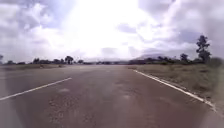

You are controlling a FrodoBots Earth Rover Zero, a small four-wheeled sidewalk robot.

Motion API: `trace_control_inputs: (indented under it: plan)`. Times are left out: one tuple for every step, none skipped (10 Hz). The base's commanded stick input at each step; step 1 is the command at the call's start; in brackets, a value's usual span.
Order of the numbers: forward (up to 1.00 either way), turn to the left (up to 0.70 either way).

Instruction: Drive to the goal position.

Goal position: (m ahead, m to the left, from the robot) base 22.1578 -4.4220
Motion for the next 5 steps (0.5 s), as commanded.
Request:
trace_control_inputs:
  plan:
    - [1.0,-0.4]
    - [1.0,-0.4]
    - [1.0,-0.4]
    - [1.0,-0.4]
    - [1.0,0.0]
